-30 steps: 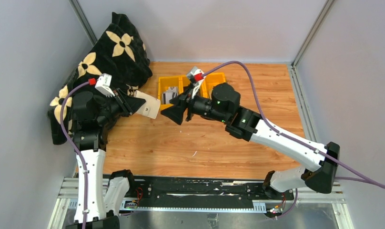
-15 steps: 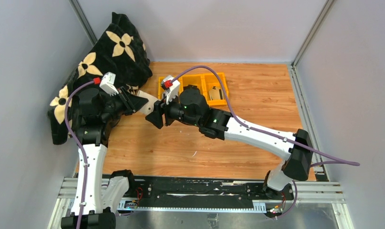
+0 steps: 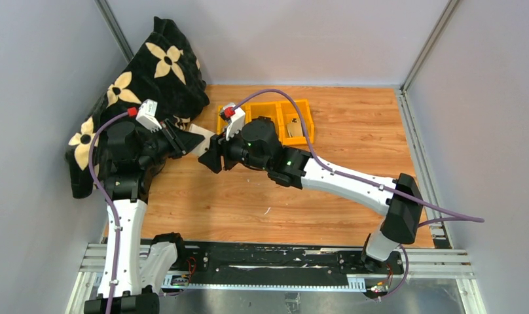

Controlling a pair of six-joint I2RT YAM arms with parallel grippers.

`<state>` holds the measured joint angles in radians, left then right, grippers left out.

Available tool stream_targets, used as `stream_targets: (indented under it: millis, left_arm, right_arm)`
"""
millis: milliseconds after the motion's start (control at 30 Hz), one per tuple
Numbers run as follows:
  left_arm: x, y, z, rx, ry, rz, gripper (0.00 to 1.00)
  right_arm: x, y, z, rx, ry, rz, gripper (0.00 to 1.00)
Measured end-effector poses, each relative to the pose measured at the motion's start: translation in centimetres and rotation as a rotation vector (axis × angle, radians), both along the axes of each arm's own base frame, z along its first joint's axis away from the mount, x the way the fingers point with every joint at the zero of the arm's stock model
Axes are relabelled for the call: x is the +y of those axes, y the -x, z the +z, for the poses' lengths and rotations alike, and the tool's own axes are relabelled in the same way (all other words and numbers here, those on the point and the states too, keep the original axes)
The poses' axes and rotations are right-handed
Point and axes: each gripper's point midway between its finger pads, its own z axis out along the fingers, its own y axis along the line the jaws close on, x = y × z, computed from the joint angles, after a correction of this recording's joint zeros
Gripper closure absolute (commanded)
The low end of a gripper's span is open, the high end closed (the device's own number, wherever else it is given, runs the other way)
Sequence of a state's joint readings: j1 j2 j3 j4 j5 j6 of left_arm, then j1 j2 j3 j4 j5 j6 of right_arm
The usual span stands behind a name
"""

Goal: Take the credit cards out of the card holder
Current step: Open the card holder.

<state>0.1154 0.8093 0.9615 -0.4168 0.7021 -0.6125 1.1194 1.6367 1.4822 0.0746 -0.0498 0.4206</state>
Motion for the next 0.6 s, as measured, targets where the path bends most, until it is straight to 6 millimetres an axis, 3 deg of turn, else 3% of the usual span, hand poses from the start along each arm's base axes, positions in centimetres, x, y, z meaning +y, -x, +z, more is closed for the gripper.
stream_targets:
  millis: [233,467,600]
  left_arm:
    - [0.2,-0.3,0.1,-0.004,0.002,0.018,1.00]
    - [0.5,-0.4,0.0,-0.003,0.001,0.032,1.00]
    - [0.6,-0.5,0.2,-0.016,-0.002,0.041,1.00]
  right_arm:
    - [0.6,-0.3,0.1,0.038,-0.025,0.004,0.50]
    - [0.8,-0.9,0.0,0.073,-0.050,-0.016,0.64]
    - [0.8,-1.4,0.0,0.102,-0.070,-0.032,0.78]
